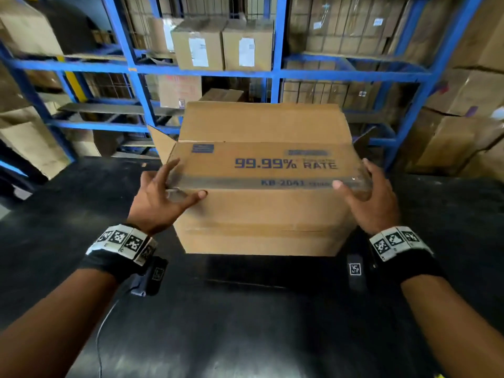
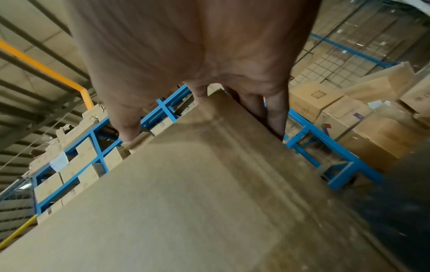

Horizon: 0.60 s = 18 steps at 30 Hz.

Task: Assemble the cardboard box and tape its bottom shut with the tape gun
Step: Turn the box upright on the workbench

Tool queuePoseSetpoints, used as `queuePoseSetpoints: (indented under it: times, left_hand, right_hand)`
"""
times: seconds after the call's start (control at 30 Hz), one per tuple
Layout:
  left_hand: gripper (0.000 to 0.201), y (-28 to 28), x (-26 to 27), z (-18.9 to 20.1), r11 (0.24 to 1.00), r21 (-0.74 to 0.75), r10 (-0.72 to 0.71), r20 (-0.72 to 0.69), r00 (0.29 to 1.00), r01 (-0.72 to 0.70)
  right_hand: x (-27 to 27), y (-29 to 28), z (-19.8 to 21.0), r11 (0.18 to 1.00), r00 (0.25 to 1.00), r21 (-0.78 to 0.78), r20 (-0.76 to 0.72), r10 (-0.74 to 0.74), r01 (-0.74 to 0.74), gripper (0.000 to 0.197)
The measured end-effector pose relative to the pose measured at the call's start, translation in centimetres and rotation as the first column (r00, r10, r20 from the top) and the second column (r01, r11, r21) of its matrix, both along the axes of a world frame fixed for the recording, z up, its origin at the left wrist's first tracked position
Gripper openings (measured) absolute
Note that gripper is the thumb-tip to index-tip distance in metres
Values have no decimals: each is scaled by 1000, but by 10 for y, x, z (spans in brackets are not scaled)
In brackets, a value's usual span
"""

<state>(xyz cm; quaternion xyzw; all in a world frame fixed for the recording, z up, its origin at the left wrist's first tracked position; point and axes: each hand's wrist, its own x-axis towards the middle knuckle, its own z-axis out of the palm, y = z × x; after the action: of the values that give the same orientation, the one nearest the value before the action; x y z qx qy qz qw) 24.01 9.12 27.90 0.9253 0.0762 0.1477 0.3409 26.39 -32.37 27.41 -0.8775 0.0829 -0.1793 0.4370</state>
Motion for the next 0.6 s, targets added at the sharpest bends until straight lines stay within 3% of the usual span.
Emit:
queuePoseSetpoints:
  times: [0.13, 0.33, 0.4, 0.6]
  left_hand:
    - [93, 2, -36, -59, 996, -81, -32, -32, 999, 29]
    - [86, -3, -78, -126, 999, -53, -20, -213, 977, 9]
    - [79, -4, -84, -133, 999, -33, -25, -212, 977, 18]
    - [102, 13, -57, -109, 998, 22, -57, -267, 962, 65]
  right_hand:
    - [-36, -4, -46, 1000, 998, -4, -63, -18, 18, 85]
    - [-82, -10, -109, 999, 966, -19, -258, -31, 27, 87]
    - [-93, -13, -116, 1000, 953, -20, -304, -18, 13, 89]
    - [-71, -32, -104, 990, 881, -66, -467, 77, -121, 107]
